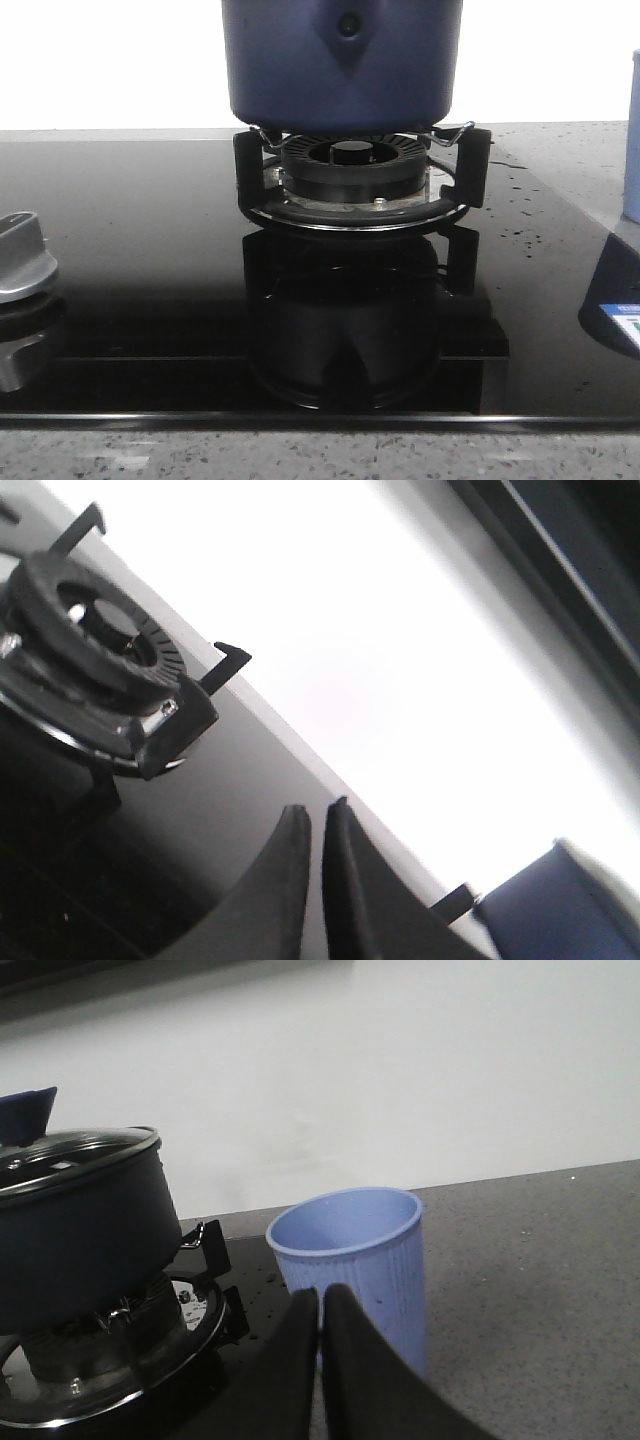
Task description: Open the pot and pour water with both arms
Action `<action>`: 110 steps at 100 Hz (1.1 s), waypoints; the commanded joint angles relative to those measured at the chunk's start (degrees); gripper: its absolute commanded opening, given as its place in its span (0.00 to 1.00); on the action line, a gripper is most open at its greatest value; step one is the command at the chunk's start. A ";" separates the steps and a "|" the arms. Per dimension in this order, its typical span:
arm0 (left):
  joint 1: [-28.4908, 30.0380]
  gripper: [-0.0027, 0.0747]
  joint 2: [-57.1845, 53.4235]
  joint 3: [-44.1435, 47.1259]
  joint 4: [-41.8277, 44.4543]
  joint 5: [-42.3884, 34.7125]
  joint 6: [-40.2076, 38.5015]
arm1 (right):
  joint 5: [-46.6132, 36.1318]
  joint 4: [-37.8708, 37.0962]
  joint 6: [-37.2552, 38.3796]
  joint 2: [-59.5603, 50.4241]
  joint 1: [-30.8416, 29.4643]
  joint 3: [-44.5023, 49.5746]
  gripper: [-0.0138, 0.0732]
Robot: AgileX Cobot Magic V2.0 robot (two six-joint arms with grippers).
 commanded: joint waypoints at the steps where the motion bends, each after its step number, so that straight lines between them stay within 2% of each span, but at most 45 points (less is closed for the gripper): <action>1: 0.12 0.01 -0.14 2.48 -4.19 -2.06 -0.09 | -1.36 -1.22 -0.13 2.07 -0.03 -3.80 0.19; 16: 0.12 0.01 -0.14 2.38 -4.78 -0.72 -0.09 | -1.07 -1.22 -0.13 4.32 -0.03 -5.01 0.49; 25: 0.12 0.01 -0.14 2.10 -3.14 2.14 -0.09 | -0.97 -1.22 -0.13 5.16 -0.03 -5.02 0.60; 47: 0.12 0.01 0.10 -3.81 10.93 12.90 1.33 | -0.97 -1.22 -0.13 5.30 -0.03 -5.11 0.60; 68: 0.12 0.03 5.89 -13.89 12.97 19.40 20.00 | -0.97 -1.22 -0.13 5.30 -0.03 -5.11 0.60; 77: 0.12 0.12 10.52 -17.89 12.87 24.06 27.63 | -0.97 -1.22 -0.13 5.30 -0.03 -5.11 0.60; 86: -0.16 0.30 15.21 -20.80 11.89 26.11 33.37 | -0.58 -1.25 -0.13 5.30 -0.03 -5.25 0.60; 97: -2.60 0.53 19.42 -23.28 7.86 23.79 40.40 | 1.57 -1.50 -0.13 5.30 -0.03 -6.63 0.60; 104: -4.81 0.59 22.47 -24.92 6.22 23.16 45.39 | 2.45 -2.12 -0.13 5.30 -0.03 -7.44 0.60; 110: -7.26 0.60 25.35 -26.70 4.98 23.06 47.79 | 3.31 -2.12 -0.13 5.30 -0.03 -8.03 0.60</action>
